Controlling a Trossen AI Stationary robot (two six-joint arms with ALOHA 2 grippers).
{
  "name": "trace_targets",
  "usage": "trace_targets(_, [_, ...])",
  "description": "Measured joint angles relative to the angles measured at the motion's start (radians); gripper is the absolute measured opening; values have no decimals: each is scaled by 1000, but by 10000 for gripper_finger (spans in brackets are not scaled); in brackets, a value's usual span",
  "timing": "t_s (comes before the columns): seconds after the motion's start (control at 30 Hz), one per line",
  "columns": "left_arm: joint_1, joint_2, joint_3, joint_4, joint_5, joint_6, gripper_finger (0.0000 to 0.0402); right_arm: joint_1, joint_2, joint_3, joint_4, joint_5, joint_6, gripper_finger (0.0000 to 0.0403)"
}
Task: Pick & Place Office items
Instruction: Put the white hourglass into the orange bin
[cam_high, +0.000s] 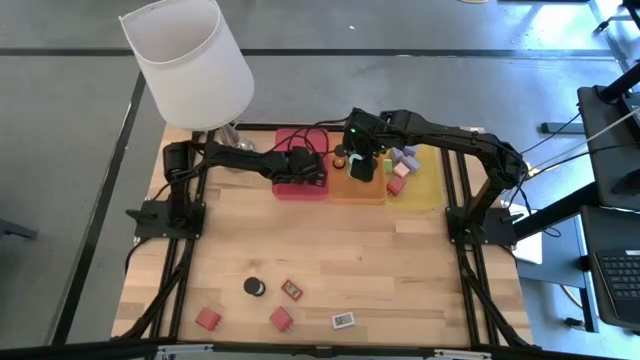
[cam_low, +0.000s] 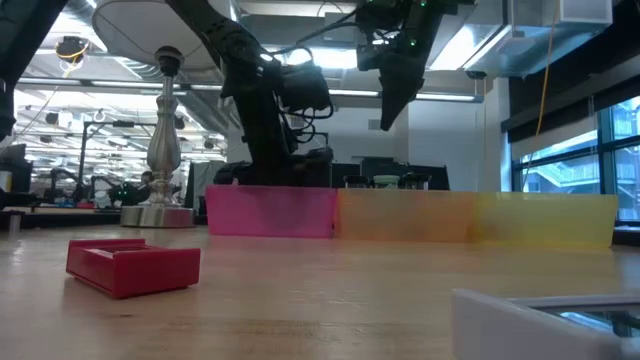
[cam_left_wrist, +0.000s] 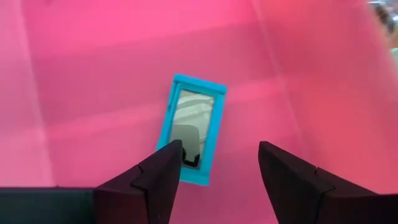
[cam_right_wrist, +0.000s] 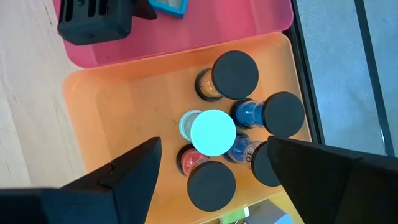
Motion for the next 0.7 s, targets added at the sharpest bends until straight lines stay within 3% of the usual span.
trace_targets(0.23, [0, -6, 49, -17, 78, 43, 212, 0, 0, 0, -1, 0, 8, 295])
trace_targets(0.43, [-36, -68, 131, -147, 73, 45, 212, 0, 0, 0, -22, 0, 3, 295])
trace_targets(0.7, [-251, -258, 167, -321, 67, -57, 212, -1, 0, 0, -59, -2, 0, 295])
